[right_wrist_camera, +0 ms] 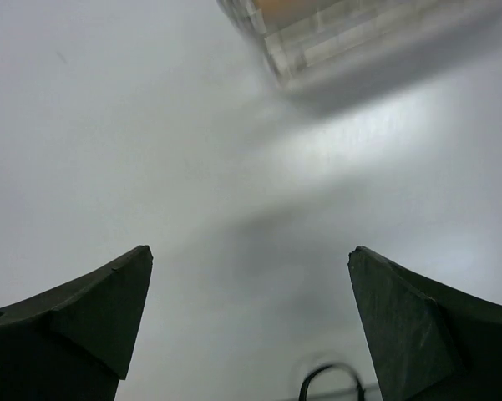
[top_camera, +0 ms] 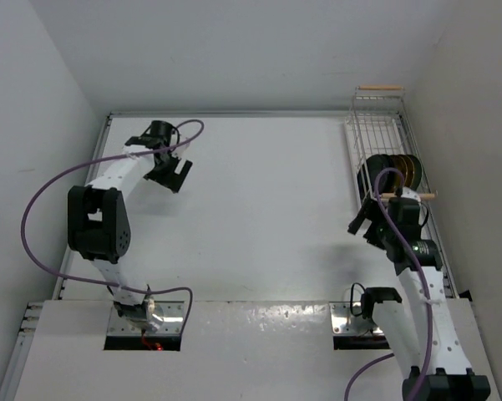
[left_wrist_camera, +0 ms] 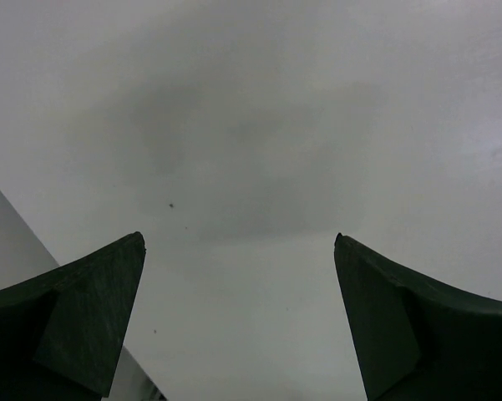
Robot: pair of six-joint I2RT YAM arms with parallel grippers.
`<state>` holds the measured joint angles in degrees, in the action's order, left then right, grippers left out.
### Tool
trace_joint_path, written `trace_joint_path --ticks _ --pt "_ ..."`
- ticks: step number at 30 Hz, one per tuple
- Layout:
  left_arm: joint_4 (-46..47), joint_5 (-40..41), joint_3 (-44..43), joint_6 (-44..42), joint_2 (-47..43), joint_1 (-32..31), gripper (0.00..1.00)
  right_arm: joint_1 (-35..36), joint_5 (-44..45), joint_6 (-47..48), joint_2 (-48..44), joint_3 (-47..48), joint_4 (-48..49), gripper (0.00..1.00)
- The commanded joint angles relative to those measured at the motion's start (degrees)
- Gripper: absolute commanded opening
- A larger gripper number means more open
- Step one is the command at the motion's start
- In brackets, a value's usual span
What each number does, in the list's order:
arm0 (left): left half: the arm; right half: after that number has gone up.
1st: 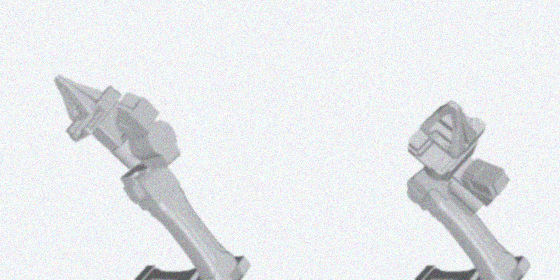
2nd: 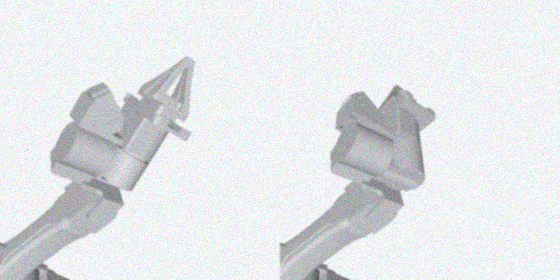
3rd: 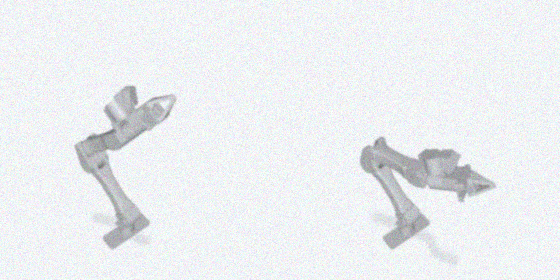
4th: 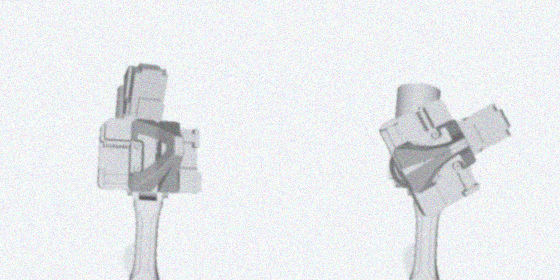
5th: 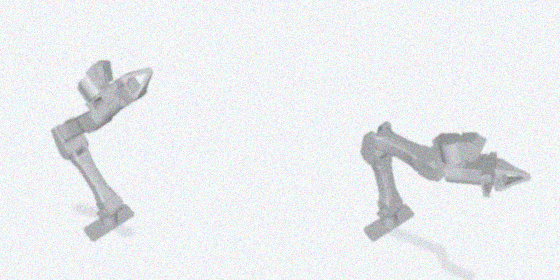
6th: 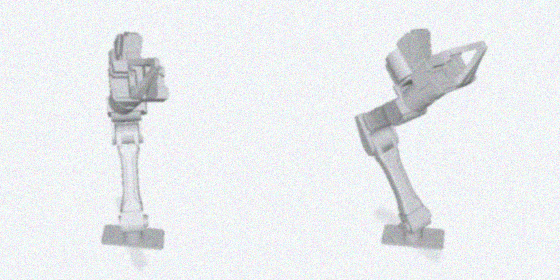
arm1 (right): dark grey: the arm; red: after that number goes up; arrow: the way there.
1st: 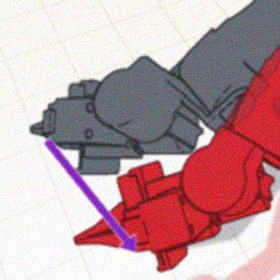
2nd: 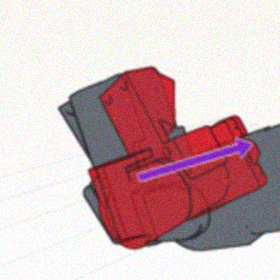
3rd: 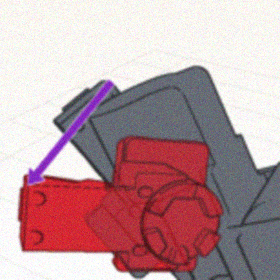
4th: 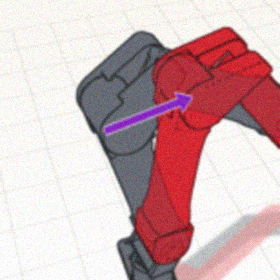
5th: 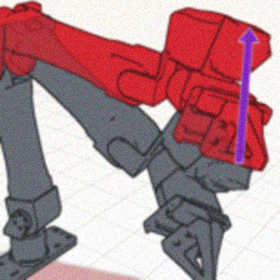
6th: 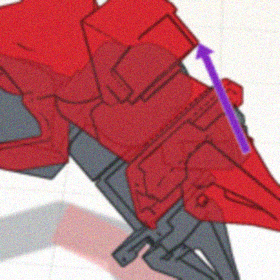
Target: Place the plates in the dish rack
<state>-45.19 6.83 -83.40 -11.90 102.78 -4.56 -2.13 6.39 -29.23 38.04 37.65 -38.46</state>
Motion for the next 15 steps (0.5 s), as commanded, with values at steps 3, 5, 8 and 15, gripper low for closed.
trace_joint_path --ticks 3,5,8,15 --pt "8.96 7.85 17.68 -6.81 -11.17 -4.75 1.0 0.02 -6.13 -14.97 -2.8 -5.57 -7.94 1.0" --pt "9.59 7.85 22.81 -8.04 -13.12 -5.81 1.0 0.11 -6.84 -15.5 -4.55 -6.53 -8.39 1.0" --pt "10.12 6.53 29.68 -7.27 -15.41 -7.3 1.0 0.11 -6.39 -14.02 -7.7 -7.67 -9.18 1.0" --pt "12.49 1.17 36.19 -4.97 -20.25 -9.77 1.0 0.02 -4.28 -13.22 -12.29 -9.79 -9.62 1.0"
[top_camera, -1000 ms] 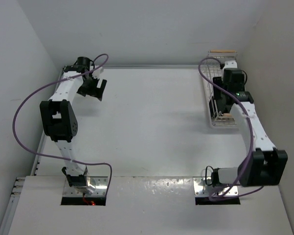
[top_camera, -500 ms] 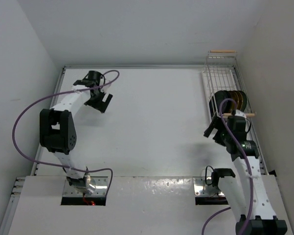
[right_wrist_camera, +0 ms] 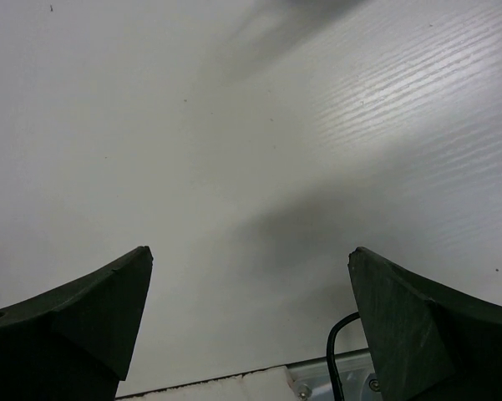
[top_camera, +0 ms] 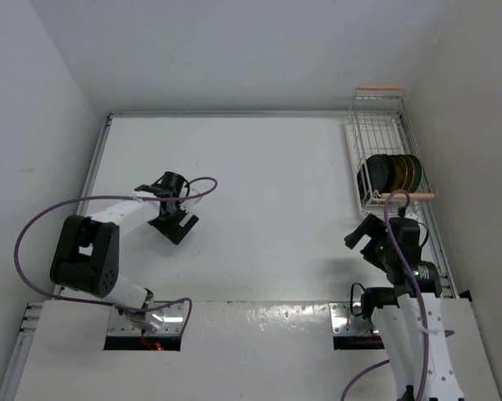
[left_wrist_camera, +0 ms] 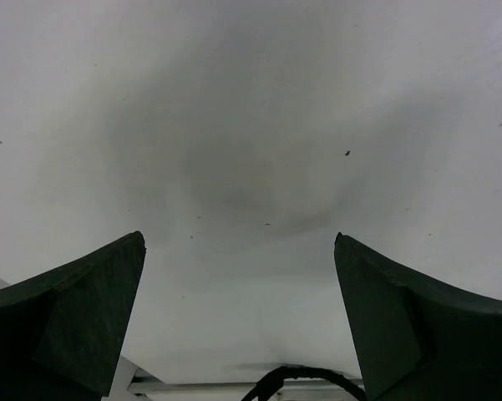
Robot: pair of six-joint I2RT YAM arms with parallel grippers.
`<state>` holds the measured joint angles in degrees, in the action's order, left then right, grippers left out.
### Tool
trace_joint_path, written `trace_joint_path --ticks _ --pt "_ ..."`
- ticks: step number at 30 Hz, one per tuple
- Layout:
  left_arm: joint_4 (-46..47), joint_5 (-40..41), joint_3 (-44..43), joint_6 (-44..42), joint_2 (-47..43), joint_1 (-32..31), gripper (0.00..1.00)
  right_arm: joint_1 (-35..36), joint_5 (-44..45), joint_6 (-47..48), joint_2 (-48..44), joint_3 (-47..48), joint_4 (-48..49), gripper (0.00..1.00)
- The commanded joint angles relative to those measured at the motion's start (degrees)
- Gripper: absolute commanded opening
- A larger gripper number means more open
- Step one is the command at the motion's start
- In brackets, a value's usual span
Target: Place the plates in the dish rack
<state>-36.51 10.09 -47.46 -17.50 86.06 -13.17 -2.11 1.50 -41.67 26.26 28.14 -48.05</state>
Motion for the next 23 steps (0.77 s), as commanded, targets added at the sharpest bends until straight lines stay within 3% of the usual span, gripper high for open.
trace_joint_path --ticks 1,23 --pt "4.34 -2.61 0.27 1.14 -4.32 -1.68 1.0 0.0 0.26 -0.43 -0.68 -0.19 -0.2 1.0" --pt "4.34 -5.08 1.32 2.2 -7.22 -2.21 1.0 0.17 -0.7 -0.17 -1.65 -1.25 0.77 1.0"
